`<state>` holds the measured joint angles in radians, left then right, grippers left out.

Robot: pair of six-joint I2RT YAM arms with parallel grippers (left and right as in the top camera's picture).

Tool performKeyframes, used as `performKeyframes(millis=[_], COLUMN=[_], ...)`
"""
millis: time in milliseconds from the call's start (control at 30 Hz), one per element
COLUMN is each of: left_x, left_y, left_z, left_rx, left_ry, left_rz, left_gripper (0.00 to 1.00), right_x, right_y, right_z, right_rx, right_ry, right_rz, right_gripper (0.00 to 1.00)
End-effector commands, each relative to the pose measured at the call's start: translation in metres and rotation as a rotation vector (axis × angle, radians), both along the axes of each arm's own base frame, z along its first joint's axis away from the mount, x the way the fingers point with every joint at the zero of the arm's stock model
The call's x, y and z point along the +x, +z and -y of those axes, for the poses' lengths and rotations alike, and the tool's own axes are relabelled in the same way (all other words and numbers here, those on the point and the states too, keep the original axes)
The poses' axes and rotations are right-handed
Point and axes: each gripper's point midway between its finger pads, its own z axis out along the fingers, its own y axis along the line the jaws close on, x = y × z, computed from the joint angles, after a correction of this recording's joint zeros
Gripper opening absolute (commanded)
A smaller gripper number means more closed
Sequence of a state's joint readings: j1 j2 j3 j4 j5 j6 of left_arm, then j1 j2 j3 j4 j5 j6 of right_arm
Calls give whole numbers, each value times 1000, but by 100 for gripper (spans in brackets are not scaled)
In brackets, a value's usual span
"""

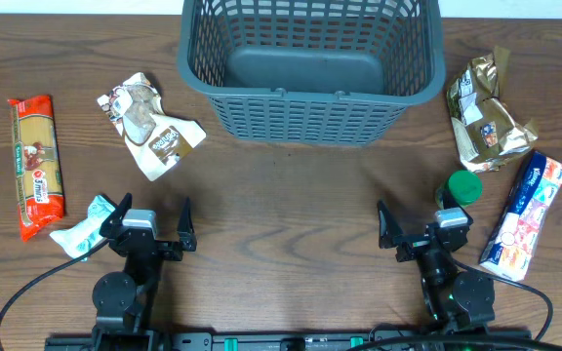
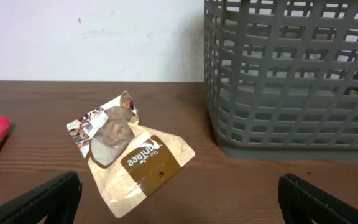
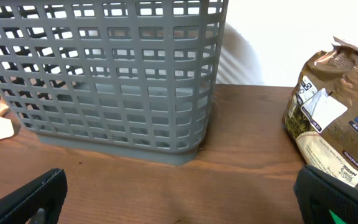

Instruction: Pack container

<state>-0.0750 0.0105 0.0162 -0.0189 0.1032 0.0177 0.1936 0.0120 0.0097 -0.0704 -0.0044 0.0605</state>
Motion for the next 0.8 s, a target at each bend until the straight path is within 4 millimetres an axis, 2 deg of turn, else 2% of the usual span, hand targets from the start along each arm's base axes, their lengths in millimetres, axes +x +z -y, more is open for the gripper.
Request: performKeyframes(millis=[0,133,267,400,633,767], left_x=[-1,-1,-7,-11,-7,-5], left_y=[-9,10,20,29,50,64], left_z=[3,2,1,-5,1,1], left_rx=[-16,-146,-167,-152,-139,-129], left_ry=[-13,0,15,55,41,50], left_rz=[-25,2,-69,-186,-377,-473], left_gripper=[98,98,98,98,98,98], right_x=[0,-1,-7,-17,-26,-26], right_y=[-1,8,36,65,111,135], right_z=[2,2,8,23,37,38], right_rx=[59,197,224,209,177,94], right_ry=[-14,-24,-42,-117,-193,-203], right_rz=[-12,-24,-16,-78,-276,-460], right_gripper=[99,99,99,99,99,99])
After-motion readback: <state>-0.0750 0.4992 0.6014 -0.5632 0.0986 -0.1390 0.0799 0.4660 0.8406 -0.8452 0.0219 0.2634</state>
